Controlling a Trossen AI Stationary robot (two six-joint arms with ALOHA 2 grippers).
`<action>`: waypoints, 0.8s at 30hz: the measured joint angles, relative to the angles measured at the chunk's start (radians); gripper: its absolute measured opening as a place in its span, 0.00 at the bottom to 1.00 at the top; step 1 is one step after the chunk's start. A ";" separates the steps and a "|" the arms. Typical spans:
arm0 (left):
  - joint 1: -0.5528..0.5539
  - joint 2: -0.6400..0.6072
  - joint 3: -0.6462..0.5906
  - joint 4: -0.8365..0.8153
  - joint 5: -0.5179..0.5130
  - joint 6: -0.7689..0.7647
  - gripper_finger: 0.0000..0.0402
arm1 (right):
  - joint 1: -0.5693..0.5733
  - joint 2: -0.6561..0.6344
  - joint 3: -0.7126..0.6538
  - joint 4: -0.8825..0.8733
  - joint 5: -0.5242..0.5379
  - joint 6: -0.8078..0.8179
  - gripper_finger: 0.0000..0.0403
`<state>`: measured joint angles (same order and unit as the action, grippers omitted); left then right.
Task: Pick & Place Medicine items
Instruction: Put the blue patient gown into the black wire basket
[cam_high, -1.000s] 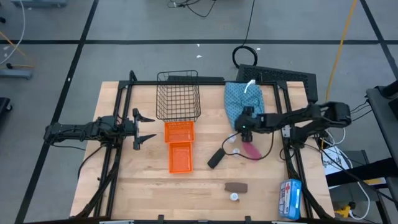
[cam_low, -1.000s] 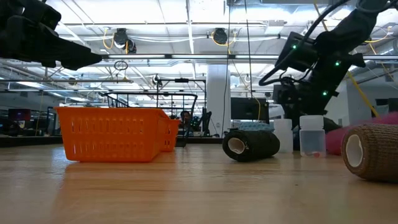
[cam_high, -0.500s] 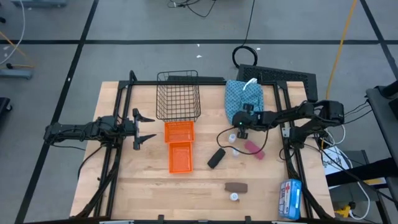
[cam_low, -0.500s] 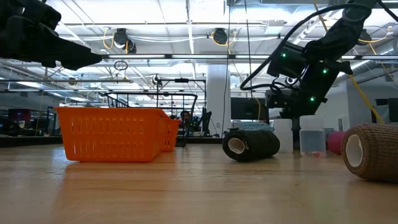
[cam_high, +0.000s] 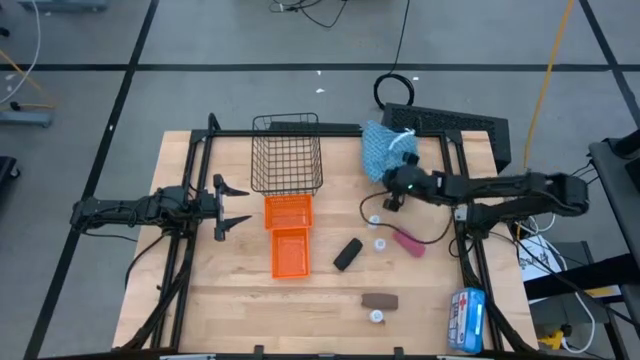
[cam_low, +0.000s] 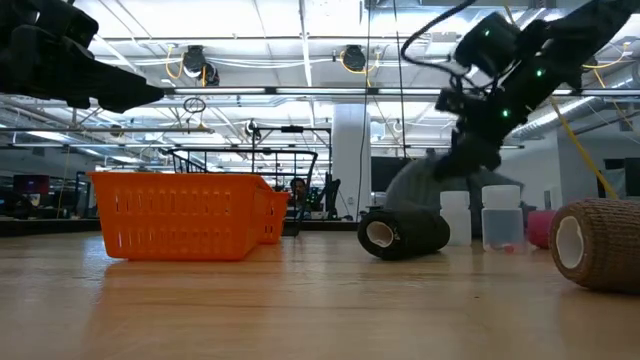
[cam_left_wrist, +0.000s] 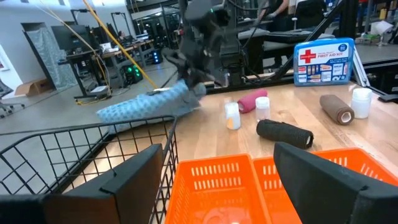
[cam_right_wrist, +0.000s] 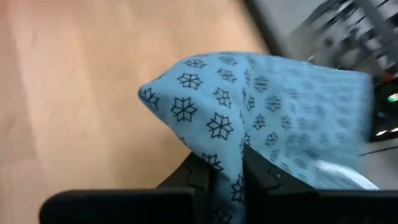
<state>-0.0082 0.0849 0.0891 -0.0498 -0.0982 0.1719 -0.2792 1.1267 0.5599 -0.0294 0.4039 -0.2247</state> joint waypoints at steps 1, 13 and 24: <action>0.000 0.000 0.000 0.000 0.000 0.000 0.77 | -0.006 -0.030 -0.001 0.022 0.003 -0.007 0.07; 0.000 0.000 0.000 0.000 0.000 0.000 0.77 | -0.058 -0.165 0.000 0.292 -0.048 -0.087 0.07; 0.000 0.000 0.000 0.006 -0.012 0.058 0.77 | -0.076 -0.162 0.000 0.412 -0.067 -0.118 0.07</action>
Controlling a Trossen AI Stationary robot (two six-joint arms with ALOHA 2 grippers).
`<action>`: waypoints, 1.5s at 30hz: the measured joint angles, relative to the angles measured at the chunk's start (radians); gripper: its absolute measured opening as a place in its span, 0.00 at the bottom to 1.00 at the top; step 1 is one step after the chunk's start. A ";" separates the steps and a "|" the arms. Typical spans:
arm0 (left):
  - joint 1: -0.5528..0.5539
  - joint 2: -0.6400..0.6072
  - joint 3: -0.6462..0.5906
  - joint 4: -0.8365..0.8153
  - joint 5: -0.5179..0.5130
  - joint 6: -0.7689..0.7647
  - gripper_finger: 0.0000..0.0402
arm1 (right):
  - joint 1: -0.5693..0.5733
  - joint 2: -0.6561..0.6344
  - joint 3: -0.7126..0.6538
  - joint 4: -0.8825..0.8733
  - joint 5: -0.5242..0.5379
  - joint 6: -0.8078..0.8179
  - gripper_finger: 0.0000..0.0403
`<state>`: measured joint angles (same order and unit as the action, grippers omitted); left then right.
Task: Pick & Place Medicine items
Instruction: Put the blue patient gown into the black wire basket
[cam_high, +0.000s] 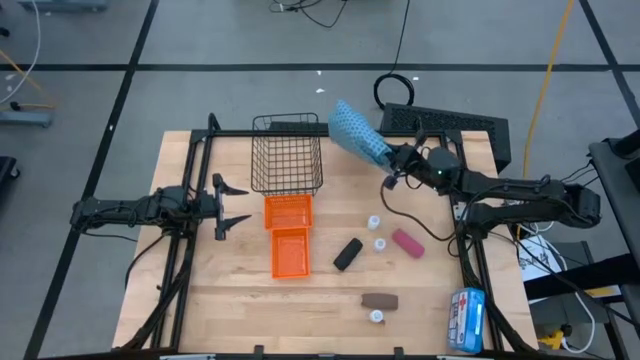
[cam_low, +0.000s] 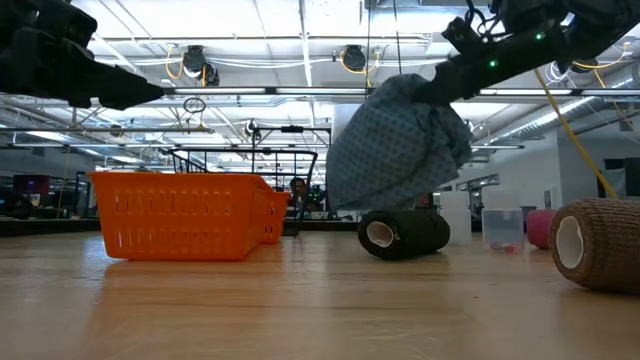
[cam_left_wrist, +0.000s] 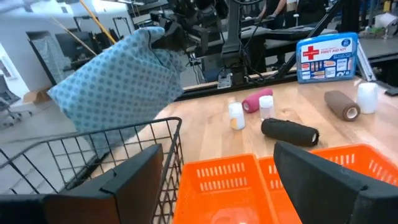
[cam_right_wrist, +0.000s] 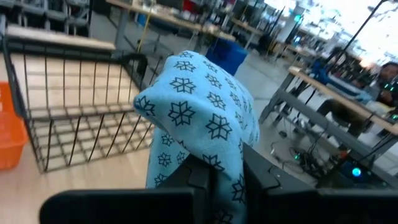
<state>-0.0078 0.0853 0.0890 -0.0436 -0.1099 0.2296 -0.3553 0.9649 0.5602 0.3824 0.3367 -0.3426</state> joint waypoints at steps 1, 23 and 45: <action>0.000 0.000 0.000 0.000 -0.011 0.039 0.77 | 0.000 0.000 0.000 0.007 0.000 -0.006 0.07; -0.007 0.000 0.000 0.240 0.047 -0.635 0.77 | 0.001 0.001 -0.004 0.008 0.000 -0.003 0.07; 0.087 0.548 0.193 0.472 -0.261 -0.502 0.77 | 0.002 0.032 -0.068 0.084 -0.109 -0.037 0.07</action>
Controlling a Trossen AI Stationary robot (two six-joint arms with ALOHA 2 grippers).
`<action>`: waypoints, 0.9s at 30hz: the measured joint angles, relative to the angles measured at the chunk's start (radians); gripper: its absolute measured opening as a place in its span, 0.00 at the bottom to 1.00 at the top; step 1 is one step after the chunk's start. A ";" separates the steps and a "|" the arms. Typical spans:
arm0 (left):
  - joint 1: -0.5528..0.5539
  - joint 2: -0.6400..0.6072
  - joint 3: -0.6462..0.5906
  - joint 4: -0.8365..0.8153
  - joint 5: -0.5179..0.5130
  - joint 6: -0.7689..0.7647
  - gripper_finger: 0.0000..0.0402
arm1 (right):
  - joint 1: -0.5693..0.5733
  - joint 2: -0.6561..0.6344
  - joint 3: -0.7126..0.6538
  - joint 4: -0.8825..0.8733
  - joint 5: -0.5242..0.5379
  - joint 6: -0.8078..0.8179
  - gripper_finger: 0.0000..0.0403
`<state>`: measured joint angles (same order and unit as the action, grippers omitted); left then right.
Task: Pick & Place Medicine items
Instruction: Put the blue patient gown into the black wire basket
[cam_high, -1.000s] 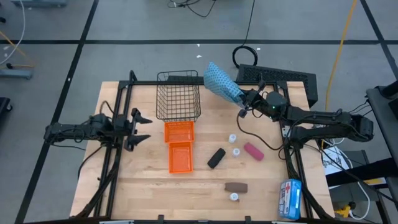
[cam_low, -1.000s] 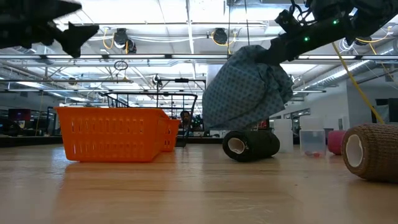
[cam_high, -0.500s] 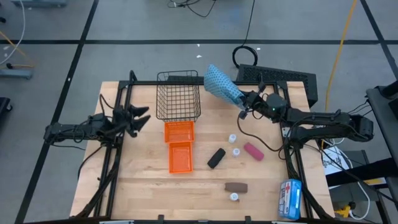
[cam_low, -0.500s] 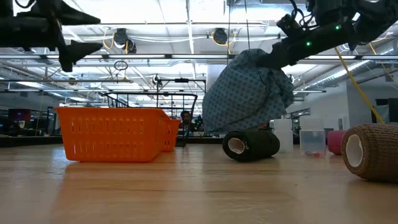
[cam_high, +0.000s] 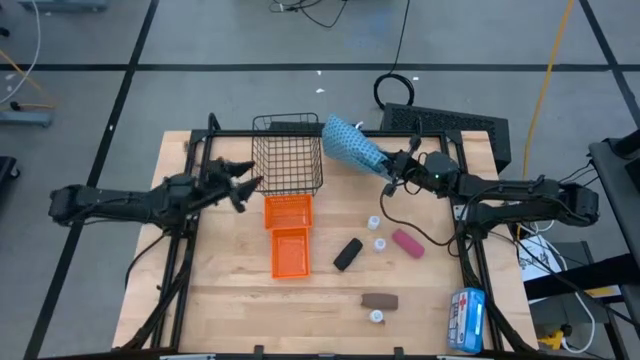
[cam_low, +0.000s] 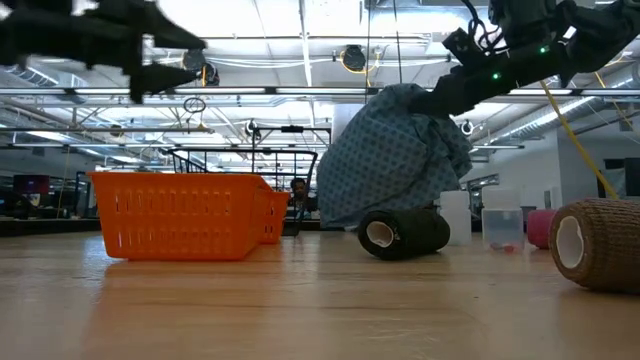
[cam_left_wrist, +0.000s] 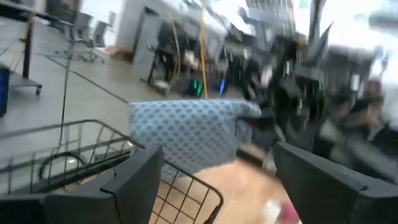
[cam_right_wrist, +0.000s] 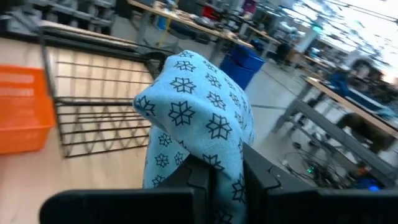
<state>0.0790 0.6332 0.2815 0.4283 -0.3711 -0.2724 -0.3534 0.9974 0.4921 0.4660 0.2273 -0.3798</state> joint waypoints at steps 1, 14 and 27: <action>0.010 0.058 0.050 -0.032 0.033 0.050 0.77 | 0.000 0.000 -0.001 0.001 -0.026 0.000 0.07; 0.078 0.707 0.689 -0.277 0.185 0.744 0.77 | 0.047 -0.002 -0.001 -0.006 -0.101 0.012 0.07; 0.121 1.061 0.893 -0.295 0.043 1.172 0.77 | 0.100 -0.002 -0.001 -0.038 -0.101 -0.001 0.07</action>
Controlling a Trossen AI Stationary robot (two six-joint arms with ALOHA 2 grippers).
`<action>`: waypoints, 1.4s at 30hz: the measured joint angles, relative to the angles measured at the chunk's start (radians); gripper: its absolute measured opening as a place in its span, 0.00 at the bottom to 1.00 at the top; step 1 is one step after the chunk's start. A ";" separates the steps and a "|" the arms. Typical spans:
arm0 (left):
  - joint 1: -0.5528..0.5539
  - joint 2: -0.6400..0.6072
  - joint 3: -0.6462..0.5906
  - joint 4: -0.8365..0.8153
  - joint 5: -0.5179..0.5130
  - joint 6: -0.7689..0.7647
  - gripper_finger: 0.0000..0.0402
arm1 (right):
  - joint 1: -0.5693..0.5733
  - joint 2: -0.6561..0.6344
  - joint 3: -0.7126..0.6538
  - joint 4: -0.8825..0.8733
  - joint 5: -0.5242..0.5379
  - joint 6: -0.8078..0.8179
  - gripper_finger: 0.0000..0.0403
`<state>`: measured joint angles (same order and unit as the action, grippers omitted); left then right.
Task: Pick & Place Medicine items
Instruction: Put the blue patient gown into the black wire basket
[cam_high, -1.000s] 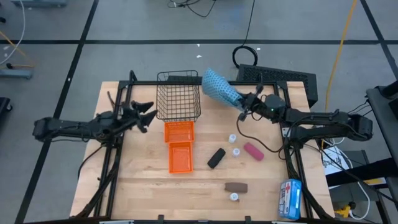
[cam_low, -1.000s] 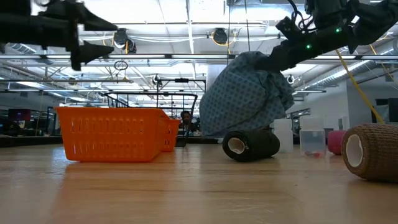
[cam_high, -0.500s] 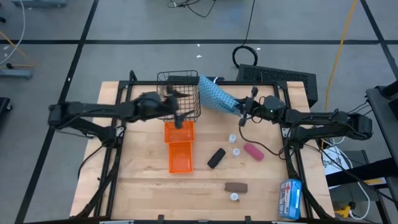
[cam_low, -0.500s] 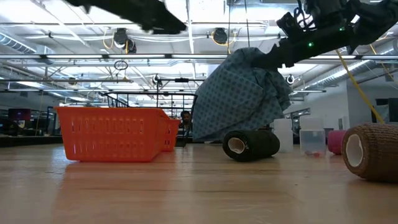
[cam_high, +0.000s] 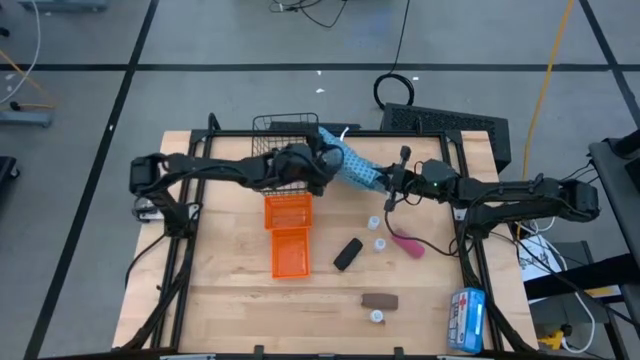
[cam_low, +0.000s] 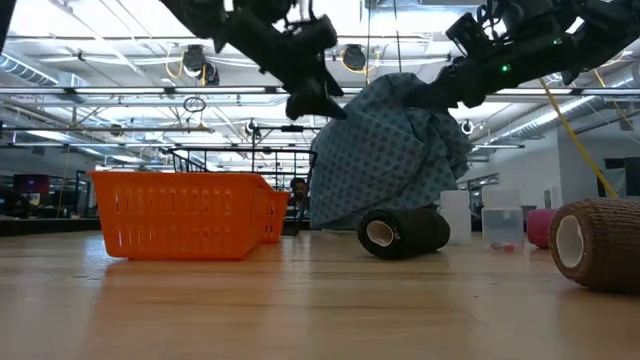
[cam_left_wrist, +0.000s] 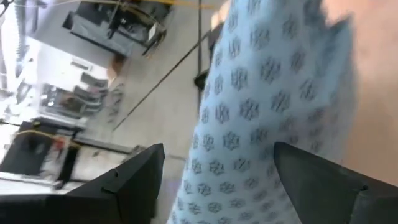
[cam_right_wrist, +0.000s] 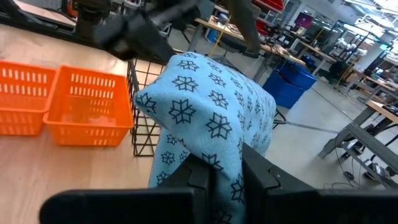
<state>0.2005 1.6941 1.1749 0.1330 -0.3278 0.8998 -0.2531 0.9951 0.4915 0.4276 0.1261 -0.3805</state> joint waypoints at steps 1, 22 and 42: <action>0.000 0.016 0.001 0.008 -0.012 0.030 0.77 | 0.000 0.000 0.000 -0.001 0.000 0.000 0.07; 0.082 0.080 -0.001 0.151 0.207 0.084 0.77 | 0.000 0.001 0.000 -0.028 -0.156 0.003 0.07; 0.071 0.080 -0.001 0.132 0.345 -0.126 0.77 | 0.000 -0.021 0.000 0.050 -0.124 -0.203 0.07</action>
<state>0.2710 1.7737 1.1736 0.2646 0.0175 0.7736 -0.2531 0.9745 0.4915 0.4775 0.0017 -0.5833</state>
